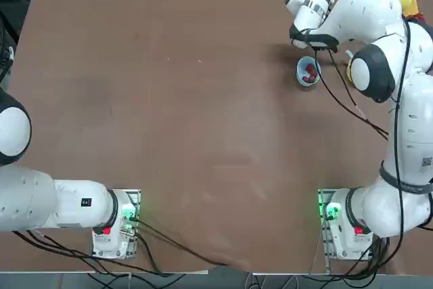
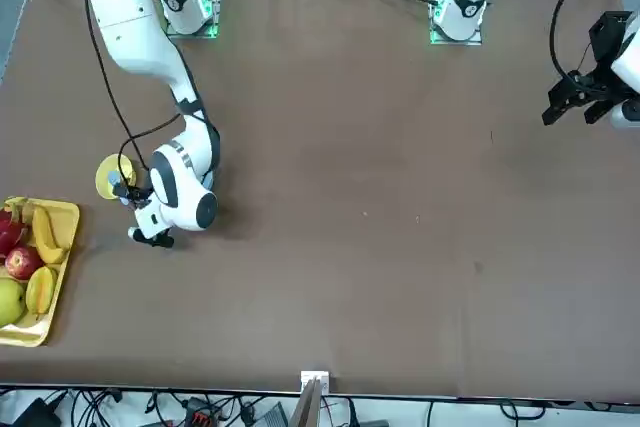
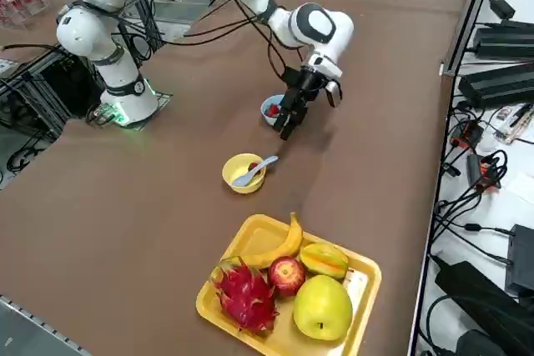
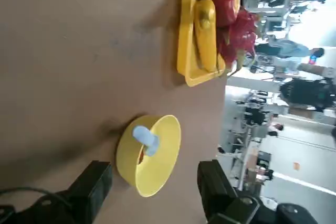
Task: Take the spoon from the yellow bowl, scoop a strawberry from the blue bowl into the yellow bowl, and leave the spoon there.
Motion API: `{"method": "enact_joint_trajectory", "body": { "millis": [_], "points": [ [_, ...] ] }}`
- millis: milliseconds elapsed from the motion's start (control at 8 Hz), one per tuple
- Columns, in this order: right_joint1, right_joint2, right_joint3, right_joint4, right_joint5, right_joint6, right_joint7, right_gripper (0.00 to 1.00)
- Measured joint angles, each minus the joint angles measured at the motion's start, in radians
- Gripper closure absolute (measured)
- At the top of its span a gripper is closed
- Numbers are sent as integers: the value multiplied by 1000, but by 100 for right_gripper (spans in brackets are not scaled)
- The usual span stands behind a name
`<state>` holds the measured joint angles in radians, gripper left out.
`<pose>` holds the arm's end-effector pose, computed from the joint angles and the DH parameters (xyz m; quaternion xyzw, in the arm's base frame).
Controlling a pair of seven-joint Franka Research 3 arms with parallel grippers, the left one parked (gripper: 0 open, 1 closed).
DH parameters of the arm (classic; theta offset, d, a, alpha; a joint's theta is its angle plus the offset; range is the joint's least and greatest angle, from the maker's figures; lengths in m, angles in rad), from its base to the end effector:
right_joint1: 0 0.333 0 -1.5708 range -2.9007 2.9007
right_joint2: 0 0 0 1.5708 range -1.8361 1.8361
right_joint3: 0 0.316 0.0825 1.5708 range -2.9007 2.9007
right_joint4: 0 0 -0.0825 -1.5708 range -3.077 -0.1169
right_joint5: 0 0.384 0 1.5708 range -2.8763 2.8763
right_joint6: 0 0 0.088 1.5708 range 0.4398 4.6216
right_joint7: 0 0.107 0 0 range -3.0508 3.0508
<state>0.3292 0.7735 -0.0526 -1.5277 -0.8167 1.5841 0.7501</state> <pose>0.6359 0.1050 0.1965 0.8617 -0.0592 -0.0894 0.4960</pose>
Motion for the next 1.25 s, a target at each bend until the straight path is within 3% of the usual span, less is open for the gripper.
{"method": "enact_joint_trajectory", "body": {
  "millis": [375, 1250],
  "points": [
    [-2, -85, -3, 96, 142, -24, -166, 1],
    [-157, -460, -16, 106, 548, -49, -577, 0]
  ]
}}
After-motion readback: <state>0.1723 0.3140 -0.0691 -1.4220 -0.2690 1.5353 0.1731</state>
